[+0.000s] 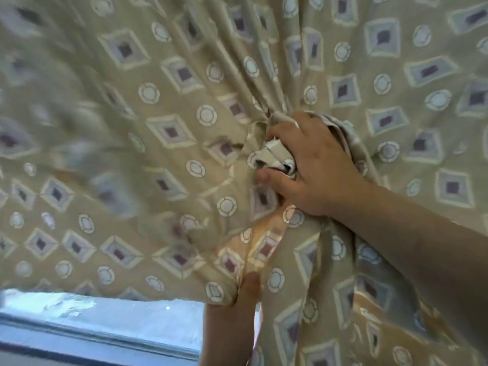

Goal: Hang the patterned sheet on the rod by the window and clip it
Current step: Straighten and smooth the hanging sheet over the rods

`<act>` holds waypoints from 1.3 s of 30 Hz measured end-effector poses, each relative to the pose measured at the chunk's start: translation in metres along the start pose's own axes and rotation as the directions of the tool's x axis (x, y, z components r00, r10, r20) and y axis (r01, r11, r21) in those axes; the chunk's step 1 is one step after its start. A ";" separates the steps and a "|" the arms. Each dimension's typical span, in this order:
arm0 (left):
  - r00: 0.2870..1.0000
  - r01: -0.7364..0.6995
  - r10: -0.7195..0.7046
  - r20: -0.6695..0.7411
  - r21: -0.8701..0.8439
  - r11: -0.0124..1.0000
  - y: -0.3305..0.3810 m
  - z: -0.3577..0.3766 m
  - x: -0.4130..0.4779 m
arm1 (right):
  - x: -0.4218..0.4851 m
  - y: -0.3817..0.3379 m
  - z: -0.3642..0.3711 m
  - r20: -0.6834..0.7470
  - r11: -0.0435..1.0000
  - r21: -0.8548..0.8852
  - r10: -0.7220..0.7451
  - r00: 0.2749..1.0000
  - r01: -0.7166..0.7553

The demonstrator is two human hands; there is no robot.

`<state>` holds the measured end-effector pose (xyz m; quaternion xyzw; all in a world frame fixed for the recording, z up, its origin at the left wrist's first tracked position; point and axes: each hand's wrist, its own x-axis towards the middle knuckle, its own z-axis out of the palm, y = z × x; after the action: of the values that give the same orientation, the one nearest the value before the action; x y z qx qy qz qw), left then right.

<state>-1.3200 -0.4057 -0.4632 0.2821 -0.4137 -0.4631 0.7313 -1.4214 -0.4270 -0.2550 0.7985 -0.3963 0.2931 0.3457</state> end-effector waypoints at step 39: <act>0.634 0.769 -0.758 0.152 -0.226 0.598 0.026 -0.028 -0.034 | -0.172 -0.029 0.017 0.067 0.966 -0.051 -0.251 0.966 0.255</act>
<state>-1.2920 -0.3631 -0.4682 0.3201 -0.2008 -0.7882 0.4859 -1.4818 -0.3532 -0.4018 0.8404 -0.3098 0.2107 0.3917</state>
